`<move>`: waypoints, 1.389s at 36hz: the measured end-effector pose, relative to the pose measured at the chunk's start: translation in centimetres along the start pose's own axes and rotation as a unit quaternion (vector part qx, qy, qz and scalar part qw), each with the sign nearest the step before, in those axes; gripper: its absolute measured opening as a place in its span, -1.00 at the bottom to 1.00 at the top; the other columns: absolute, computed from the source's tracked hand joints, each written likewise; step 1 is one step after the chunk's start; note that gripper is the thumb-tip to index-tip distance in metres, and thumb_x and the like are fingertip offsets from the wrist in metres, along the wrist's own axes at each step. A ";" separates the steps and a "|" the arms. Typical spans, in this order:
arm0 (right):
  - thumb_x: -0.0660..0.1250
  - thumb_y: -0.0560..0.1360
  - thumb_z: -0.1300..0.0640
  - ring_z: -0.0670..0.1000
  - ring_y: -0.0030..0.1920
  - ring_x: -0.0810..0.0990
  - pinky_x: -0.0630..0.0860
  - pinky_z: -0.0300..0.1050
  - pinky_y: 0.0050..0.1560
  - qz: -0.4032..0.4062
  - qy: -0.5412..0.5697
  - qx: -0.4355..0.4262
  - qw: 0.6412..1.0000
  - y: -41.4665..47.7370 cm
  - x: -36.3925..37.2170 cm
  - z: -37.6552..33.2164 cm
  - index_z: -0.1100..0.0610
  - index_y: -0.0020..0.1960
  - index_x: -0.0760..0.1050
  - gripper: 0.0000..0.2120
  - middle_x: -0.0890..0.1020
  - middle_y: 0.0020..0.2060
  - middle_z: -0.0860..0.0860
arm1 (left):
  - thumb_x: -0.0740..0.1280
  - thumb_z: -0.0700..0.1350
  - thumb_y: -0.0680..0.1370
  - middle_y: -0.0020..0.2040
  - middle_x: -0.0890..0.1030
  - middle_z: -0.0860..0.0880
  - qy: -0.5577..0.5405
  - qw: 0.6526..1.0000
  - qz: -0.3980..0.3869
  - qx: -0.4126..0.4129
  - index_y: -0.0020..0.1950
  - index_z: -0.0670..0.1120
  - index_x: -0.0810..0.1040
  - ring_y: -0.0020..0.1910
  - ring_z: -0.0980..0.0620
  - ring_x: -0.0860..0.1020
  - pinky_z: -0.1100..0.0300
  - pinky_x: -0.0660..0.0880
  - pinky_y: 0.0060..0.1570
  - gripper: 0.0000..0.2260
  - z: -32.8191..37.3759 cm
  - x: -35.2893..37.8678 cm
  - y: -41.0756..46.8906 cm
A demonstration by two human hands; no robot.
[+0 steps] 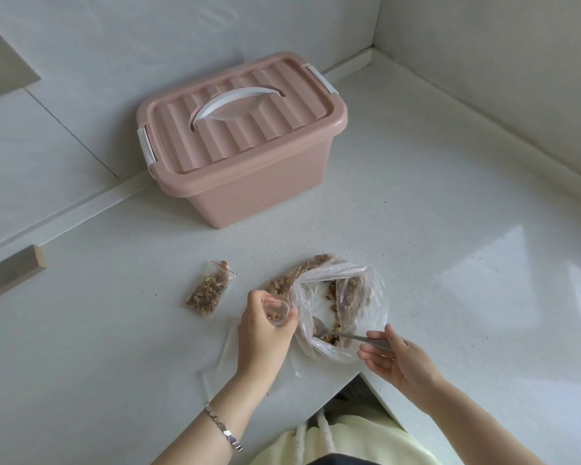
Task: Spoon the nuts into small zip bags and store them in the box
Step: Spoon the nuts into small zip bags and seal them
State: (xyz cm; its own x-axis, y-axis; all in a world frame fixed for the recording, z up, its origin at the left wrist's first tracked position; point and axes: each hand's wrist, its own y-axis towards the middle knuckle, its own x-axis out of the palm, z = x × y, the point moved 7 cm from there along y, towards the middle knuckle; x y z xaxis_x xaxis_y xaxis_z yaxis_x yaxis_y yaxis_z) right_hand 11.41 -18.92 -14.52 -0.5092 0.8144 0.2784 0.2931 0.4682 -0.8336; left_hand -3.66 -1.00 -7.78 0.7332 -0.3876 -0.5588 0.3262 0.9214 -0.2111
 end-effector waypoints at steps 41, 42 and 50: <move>0.09 0.48 -0.34 -0.18 -0.18 0.64 0.49 -0.43 -0.14 0.059 -0.297 -0.504 0.809 -12.0 4.5 -7.9 -0.22 -0.06 0.57 -0.66 0.66 -0.21 -0.23 | 0.44 -0.02 0.40 -0.14 0.49 0.10 -0.010 0.996 -0.075 0.056 -0.09 0.02 0.36 -0.07 0.07 0.49 -0.03 0.45 0.09 -0.74 3.0 3.3 -0.6; 0.08 0.49 -0.32 -0.19 -0.18 0.64 0.49 -0.43 -0.14 0.063 -0.295 -0.509 0.806 -12.0 4.4 -8.0 -0.20 -0.06 0.56 -0.65 0.66 -0.21 -0.24 | 0.44 -0.03 0.40 -0.15 0.49 0.08 -0.011 0.996 -0.075 0.052 -0.09 -0.02 0.37 -0.07 0.06 0.49 -0.03 0.45 0.09 -0.73 2.9 3.2 -0.6; 0.16 0.55 0.08 -0.09 -0.26 0.66 0.57 -0.24 -0.18 0.134 -0.276 -0.402 0.863 -7.9 1.1 -7.6 -0.02 -0.19 0.57 -0.75 0.68 -0.29 -0.11 | 0.46 -0.04 0.39 -0.14 0.54 0.03 -0.017 0.997 -0.048 0.057 -0.09 0.00 0.36 -0.09 0.04 0.52 0.13 0.49 -0.05 -0.71 2.0 2.1 -0.4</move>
State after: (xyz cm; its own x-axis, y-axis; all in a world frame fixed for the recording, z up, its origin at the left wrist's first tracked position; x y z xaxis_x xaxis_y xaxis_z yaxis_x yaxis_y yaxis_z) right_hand 14.70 -19.16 -4.02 -0.5789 0.7464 -0.3283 0.8135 0.5560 -0.1704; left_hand -1.10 -2.28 -7.29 0.7148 -0.4766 -0.5117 0.4602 0.8716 -0.1690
